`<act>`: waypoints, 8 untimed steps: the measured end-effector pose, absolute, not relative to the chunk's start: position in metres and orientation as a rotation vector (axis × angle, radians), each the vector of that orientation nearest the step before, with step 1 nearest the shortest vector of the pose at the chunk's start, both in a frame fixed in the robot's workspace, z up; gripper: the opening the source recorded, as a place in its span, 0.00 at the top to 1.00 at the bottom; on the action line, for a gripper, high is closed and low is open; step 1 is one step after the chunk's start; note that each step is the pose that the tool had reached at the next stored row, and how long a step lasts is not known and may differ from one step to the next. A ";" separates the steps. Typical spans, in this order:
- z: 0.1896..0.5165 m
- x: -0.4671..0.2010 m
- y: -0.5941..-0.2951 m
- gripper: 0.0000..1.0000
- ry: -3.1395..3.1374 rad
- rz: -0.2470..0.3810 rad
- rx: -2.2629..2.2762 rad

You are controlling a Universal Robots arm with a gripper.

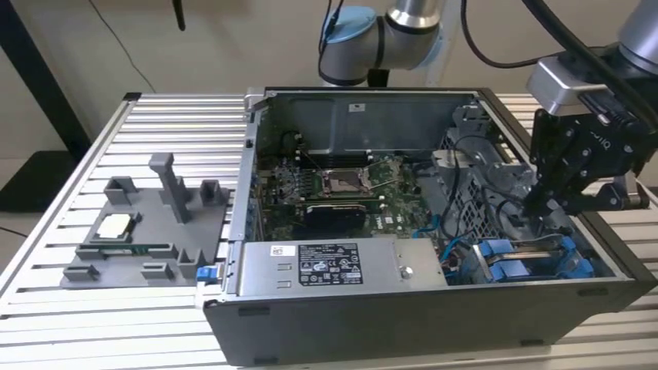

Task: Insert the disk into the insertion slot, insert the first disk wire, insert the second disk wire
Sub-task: 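Insert the first disk wire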

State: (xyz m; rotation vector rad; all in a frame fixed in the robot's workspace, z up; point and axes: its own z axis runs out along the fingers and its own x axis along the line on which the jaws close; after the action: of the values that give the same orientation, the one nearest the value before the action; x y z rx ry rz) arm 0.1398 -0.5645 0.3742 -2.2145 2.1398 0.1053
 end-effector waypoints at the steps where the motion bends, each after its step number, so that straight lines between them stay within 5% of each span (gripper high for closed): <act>1: 0.374 0.141 -0.565 0.80 2.141 0.105 -2.215; 8: 0.373 0.141 -0.565 0.80 2.141 0.104 -2.216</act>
State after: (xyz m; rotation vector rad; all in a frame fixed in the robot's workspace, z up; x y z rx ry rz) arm 0.1407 -0.5649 0.3729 -2.2159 2.1414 0.1045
